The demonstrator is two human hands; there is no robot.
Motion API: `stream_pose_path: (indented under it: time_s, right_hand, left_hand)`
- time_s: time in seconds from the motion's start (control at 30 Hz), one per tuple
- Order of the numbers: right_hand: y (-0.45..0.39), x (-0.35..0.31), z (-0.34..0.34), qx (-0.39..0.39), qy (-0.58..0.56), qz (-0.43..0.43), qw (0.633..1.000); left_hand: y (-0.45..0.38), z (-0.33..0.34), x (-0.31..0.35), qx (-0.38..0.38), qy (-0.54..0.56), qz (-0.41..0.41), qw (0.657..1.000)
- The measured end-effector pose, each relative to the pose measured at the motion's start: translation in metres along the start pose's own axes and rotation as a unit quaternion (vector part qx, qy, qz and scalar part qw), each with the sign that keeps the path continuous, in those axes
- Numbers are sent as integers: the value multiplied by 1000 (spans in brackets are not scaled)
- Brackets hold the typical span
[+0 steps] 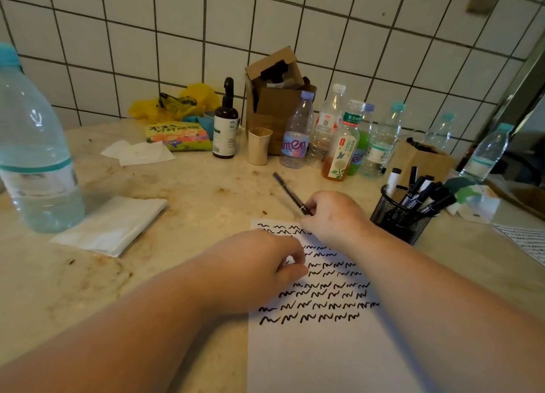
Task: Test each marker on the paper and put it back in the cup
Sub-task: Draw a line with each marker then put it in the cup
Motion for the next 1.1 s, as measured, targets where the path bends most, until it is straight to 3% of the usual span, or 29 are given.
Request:
stream_pose_path:
  time_s: [0.13,0.27,0.5,0.63,0.87,1.1]
  right_hand:
    - [35,26,-23,-54,-182,-1,982]
    - [71,65,-25,-121,-418,21,900]
    - [100,80,-9,-150,-560,-34,814]
    - [104,71,-8,-164,-598,-83,780]
    - [113,59,-9,-181,-593,-134,773]
    - [114,62,-13,-199,-567,-155,784]
  left_hand:
    - [3,-3,1,6,8,-6,1000]
    - [2,-2,3,9,12,-4,1000]
    - [3,3,10,1,54,-5,999]
    - [1,3,16,-1,31,9,999]
    - [0,-2,26,27,50,47,997]
    - [6,13,32,-123,118,58,984]
Point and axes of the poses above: each hand's wrist, its own y-axis away from the middle knuckle, its own z-axis out of the palm, x = y × z, the point moved 8 cm from there along -y, towards the middle knuckle, and after that the axes turned 11 degrees about z, right-handed, at the moved point
